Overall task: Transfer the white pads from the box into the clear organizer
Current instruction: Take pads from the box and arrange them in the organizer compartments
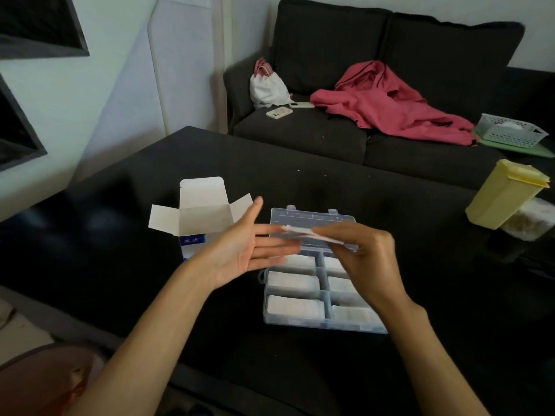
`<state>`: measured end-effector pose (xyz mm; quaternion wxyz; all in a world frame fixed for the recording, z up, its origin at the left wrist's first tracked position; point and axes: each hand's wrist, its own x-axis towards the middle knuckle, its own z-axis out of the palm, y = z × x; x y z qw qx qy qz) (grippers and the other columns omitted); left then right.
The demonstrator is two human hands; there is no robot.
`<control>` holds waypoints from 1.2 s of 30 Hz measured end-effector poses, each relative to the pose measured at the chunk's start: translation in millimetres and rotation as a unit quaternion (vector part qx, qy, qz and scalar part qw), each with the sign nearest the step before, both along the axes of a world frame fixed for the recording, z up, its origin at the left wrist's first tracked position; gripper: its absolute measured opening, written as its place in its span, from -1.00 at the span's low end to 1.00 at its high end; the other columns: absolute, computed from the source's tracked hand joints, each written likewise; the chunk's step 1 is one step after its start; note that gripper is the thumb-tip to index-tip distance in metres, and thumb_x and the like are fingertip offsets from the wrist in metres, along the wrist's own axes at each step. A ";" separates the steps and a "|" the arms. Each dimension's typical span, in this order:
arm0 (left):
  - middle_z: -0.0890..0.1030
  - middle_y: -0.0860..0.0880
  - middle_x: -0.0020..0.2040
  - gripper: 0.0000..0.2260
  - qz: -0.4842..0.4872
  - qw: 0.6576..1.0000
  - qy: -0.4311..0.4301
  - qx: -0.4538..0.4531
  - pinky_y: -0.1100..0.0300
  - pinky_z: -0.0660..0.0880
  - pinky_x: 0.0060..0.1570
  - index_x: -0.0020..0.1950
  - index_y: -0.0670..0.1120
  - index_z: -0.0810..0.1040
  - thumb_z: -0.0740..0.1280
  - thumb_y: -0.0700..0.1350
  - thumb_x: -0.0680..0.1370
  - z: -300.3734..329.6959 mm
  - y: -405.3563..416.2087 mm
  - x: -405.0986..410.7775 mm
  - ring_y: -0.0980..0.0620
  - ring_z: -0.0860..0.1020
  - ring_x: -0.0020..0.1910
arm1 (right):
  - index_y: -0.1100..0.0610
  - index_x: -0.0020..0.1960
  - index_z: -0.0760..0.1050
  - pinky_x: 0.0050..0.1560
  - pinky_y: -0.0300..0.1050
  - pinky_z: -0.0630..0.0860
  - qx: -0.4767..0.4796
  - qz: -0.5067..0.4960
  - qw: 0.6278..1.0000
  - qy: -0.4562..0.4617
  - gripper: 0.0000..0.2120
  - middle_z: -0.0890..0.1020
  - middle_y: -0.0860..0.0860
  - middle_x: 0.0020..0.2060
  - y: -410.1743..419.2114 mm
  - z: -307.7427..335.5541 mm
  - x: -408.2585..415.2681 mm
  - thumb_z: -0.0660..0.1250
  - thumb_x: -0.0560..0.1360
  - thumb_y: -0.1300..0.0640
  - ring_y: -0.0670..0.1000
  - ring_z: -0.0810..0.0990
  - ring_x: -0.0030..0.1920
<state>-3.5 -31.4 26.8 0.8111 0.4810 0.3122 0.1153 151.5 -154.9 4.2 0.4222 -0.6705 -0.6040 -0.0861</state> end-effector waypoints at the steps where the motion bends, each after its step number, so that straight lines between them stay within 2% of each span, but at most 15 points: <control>1: 0.68 -0.12 0.02 -0.52 -0.006 1.000 0.015 0.000 0.19 0.60 -0.08 0.13 -0.12 0.54 0.12 0.24 0.54 0.9 1.2 -1.0 -0.02 0.66 -0.02 | 0.14 0.04 0.64 -0.01 -0.17 0.60 -0.010 0.003 0.999 -0.031 -0.75 0.69 0.03 -0.08 1.6 -2.7 -2.1 0.43 0.39 0.32 -0.04 0.67 -0.07; 4: 0.70 -0.09 -0.07 -0.72 0.020 0.998 0.044 0.045 0.22 0.62 -0.15 0.12 -0.14 0.60 0.37 -0.02 0.48 -1.1 -1.8 0.7 0.03 0.68 -0.13 | 0.13 0.02 0.65 -0.01 -0.24 0.57 -0.024 0.024 0.997 -0.071 -0.74 0.69 0.02 -0.06 7.0 -6.1 -7.0 0.47 0.35 0.31 -0.03 0.67 -0.07; 6: 0.70 -0.10 -0.09 -0.79 0.042 0.996 0.049 0.062 0.23 0.62 -0.18 0.09 -0.14 0.62 0.41 -0.21 0.46 -5.7 -2.1 1.9 0.04 0.68 -0.14 | 0.12 0.02 0.66 -0.02 -0.27 0.56 -0.038 0.032 0.995 -0.081 -0.73 0.69 0.02 -0.05 8.0 -7.4 -6.8 0.48 0.34 0.29 -0.03 0.66 -0.06; 9: 0.69 -0.08 -0.07 -0.82 0.051 0.992 0.065 0.100 0.22 0.62 -0.16 0.02 -0.07 0.61 0.41 -0.25 0.45 -12.1 -1.1 5.3 0.05 0.68 -0.14 | 0.08 0.02 0.66 -0.02 -0.32 0.52 -0.054 0.018 0.996 -0.072 -0.66 0.67 0.01 -0.01 9.3 -12.9 -3.6 0.49 0.31 0.37 -0.02 0.63 0.01; 11: 0.68 -0.06 -0.04 -0.81 0.052 0.985 0.069 0.153 0.23 0.61 -0.12 0.04 -0.01 0.58 0.41 -0.23 0.47 -14.1 -2.0 9.2 0.08 0.68 -0.14 | 0.03 0.11 0.61 0.06 -0.25 0.54 -0.075 0.003 0.997 -0.030 -0.54 0.62 -0.03 0.11 10.1 -16.1 -0.4 0.45 0.32 0.44 -0.04 0.55 0.15; 13: 0.66 -0.04 0.00 -0.77 0.054 0.974 0.055 0.213 0.28 0.60 -0.16 0.08 0.03 0.55 0.40 -0.21 0.48 -15.2 -3.4 12.7 0.12 0.67 -0.15 | -0.06 0.28 0.45 0.17 -0.32 0.44 -0.111 -0.009 0.993 0.049 -0.39 0.46 -0.10 0.28 8.1 -14.1 5.6 0.36 0.38 0.46 -0.10 0.37 0.31; 15: 0.63 0.00 0.02 -0.70 0.054 0.965 0.032 0.254 0.33 0.58 -0.25 0.18 0.07 0.49 0.39 -0.19 0.49 -15.6 -3.2 15.0 0.15 0.67 -0.17 | -0.13 0.35 0.31 0.14 -0.41 0.35 -0.126 -0.014 0.974 0.188 -0.36 0.35 -0.13 0.35 6.1 -5.9 11.0 0.22 0.46 0.46 -0.15 0.28 0.34; 18: 0.59 0.03 0.08 -0.65 0.024 0.947 0.027 0.320 0.35 0.56 -0.28 0.27 0.07 0.45 0.37 -0.16 0.51 -18.1 -2.8 19.4 0.14 0.66 -0.15 | -0.09 0.33 0.32 0.13 -0.15 0.41 -0.115 0.010 0.886 0.449 -0.61 0.40 -0.08 0.29 10.1 7.3 12.9 0.14 0.58 0.26 -0.07 0.40 0.20; 19: 0.59 0.02 0.11 -0.68 0.016 0.932 0.040 0.360 0.34 0.58 -0.24 0.25 0.04 0.48 0.37 -0.15 0.51 -20.5 -1.7 21.0 0.13 0.66 -0.13 | -0.09 0.32 0.33 0.11 -0.11 0.41 -0.129 0.023 0.862 0.489 -0.68 0.41 -0.09 0.24 13.5 9.3 11.8 0.13 0.60 0.16 -0.05 0.41 0.16; 20: 0.60 0.02 0.12 -0.72 0.014 0.914 0.057 0.401 0.30 0.59 -0.19 0.21 0.02 0.51 0.38 -0.13 0.51 -23.1 -0.9 22.3 0.12 0.65 -0.09 | -0.11 0.31 0.33 0.08 -0.12 0.42 -0.150 0.036 0.862 0.482 -0.71 0.42 -0.10 0.22 16.7 10.8 9.9 0.13 0.60 0.08 -0.04 0.41 0.14; 21: 0.61 0.02 0.11 -0.74 0.020 0.896 0.072 0.437 0.25 0.61 -0.12 0.18 0.01 0.53 0.39 -0.12 0.50 -26.6 0.7 22.9 0.10 0.64 -0.06 | -0.13 0.30 0.33 0.04 -0.17 0.44 -0.172 0.044 0.883 0.435 -0.71 0.43 -0.11 0.20 20.5 10.1 8.5 0.16 0.59 0.04 -0.05 0.42 0.13; 23: 0.63 0.03 0.08 -0.77 0.042 0.865 0.097 0.491 0.14 0.60 -0.01 0.14 0.01 0.56 0.41 -0.08 0.49 -32.3 3.6 24.3 0.08 0.62 -0.01 | -0.10 0.29 0.37 -0.05 -0.23 0.51 -0.189 0.040 0.931 0.308 -0.65 0.45 -0.12 0.15 25.9 7.6 8.7 0.27 0.54 0.12 -0.07 0.45 0.10; 26: 0.62 0.02 0.07 -0.79 0.068 0.836 0.126 0.530 0.10 0.58 0.03 0.12 0.01 0.56 0.39 -0.03 0.50 -39.7 7.1 23.7 0.06 0.59 0.01 | 0.03 0.21 0.50 -0.05 -0.22 0.57 -0.198 0.036 0.958 0.206 -0.68 0.52 -0.07 0.12 33.6 -0.7 14.4 0.35 0.48 0.23 -0.02 0.53 0.09; 30: 0.61 0.03 0.06 -0.82 0.063 0.813 0.164 0.554 0.09 0.53 0.09 0.10 0.02 0.54 0.35 0.01 0.52 -49.4 10.6 24.7 0.05 0.56 0.01 | 0.06 0.13 0.55 -0.10 -0.28 0.58 -0.219 0.035 0.961 0.165 -0.74 0.59 -0.01 0.09 38.2 -14.7 25.2 0.38 0.45 0.21 -0.05 0.58 0.03; 36: 0.61 0.05 0.07 -0.80 0.053 0.802 0.175 0.569 0.13 0.53 0.07 0.11 0.01 0.54 0.34 0.02 0.52 -50.0 11.1 31.0 0.09 0.55 0.01 | 0.07 0.08 0.59 -0.05 -0.25 0.60 -0.166 0.030 0.974 0.152 -0.77 0.63 0.00 0.05 38.2 -21.2 34.6 0.37 0.44 0.24 -0.08 0.60 0.01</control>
